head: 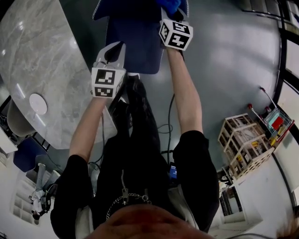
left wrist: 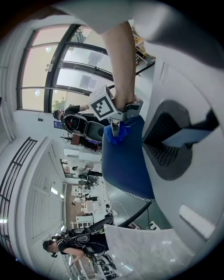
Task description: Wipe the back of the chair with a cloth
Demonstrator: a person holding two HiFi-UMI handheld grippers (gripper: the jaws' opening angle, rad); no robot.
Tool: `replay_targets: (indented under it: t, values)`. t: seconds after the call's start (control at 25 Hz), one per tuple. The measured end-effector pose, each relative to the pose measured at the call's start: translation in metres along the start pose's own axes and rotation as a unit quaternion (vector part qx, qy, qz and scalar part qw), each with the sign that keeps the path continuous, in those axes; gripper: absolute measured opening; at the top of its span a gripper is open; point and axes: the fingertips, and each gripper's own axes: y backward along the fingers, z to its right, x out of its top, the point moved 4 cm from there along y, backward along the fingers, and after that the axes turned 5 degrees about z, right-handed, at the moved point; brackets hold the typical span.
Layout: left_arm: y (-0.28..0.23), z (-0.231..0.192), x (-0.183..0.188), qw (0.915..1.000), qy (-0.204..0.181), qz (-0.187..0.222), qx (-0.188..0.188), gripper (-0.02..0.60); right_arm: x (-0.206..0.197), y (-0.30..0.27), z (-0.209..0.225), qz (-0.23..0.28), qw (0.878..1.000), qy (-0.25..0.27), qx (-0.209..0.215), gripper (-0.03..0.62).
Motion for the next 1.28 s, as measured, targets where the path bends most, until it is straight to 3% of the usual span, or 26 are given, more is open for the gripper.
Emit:
replay_targets:
  t: [0.24, 0.56, 0.8, 1.28]
  values:
    - [0.017, -0.038, -0.012, 0.9983, 0.028, 0.003, 0.051, 0.011, -0.025, -0.009, -0.079, -0.016, 0.993, 0.01, 0.118, 0.149]
    - [0.05, -0.071, -0.032, 0.9931, 0.05, -0.011, 0.105, 0.011, -0.032, -0.051, -0.198, -0.032, 0.961, 0.063, 0.269, 0.149]
    - [0.07, -0.092, -0.05, 0.9891, 0.065, -0.017, 0.131, 0.011, -0.029, -0.078, -0.233, -0.048, 0.951, 0.085, 0.294, 0.149]
    - [0.062, -0.086, -0.062, 0.9906, 0.069, -0.026, 0.115, 0.011, -0.04, -0.09, -0.206, -0.055, 0.958, 0.066, 0.273, 0.146]
